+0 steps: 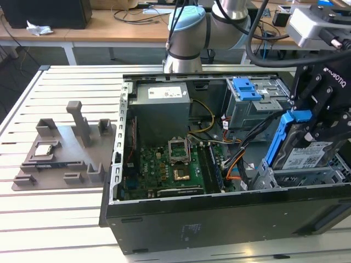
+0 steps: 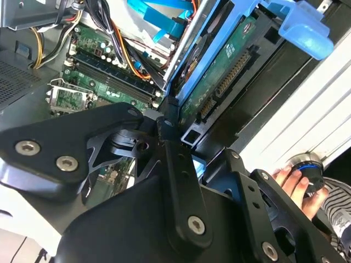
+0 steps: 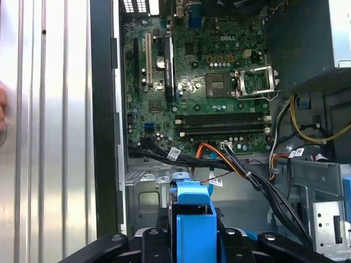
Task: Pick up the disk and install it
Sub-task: 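Insert the disk into the insertion slot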
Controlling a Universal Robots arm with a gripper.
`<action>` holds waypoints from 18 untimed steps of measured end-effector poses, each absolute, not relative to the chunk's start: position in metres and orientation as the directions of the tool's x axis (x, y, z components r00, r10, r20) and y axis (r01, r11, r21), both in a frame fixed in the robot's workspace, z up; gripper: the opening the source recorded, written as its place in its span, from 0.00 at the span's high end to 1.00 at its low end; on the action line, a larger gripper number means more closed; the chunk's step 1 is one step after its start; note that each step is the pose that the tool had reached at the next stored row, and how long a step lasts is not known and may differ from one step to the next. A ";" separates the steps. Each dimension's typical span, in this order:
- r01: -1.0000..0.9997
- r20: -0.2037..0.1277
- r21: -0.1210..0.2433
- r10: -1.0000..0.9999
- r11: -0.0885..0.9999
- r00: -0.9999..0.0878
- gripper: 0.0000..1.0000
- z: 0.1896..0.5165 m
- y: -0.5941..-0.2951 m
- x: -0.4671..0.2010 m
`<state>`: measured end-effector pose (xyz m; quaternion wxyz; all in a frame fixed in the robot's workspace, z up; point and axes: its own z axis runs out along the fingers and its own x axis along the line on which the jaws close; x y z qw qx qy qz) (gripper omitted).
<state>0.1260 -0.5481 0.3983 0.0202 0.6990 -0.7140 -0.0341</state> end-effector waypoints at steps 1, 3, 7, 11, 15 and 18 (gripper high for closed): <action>-0.997 -0.019 0.077 -1.000 0.020 -0.022 0.63 0.398 -0.548 0.126; -0.997 -0.019 0.077 -1.000 0.020 -0.022 0.63 0.397 -0.548 0.126; -0.997 -0.019 0.077 -1.000 0.021 -0.022 0.62 0.396 -0.548 0.126; -0.997 -0.019 0.077 -1.000 0.021 -0.022 0.57 0.396 -0.548 0.126; -0.997 -0.019 0.077 -1.000 0.021 -0.022 0.76 0.396 -0.548 0.126; -0.997 -0.019 0.077 -1.000 0.021 -0.022 0.89 0.395 -0.548 0.126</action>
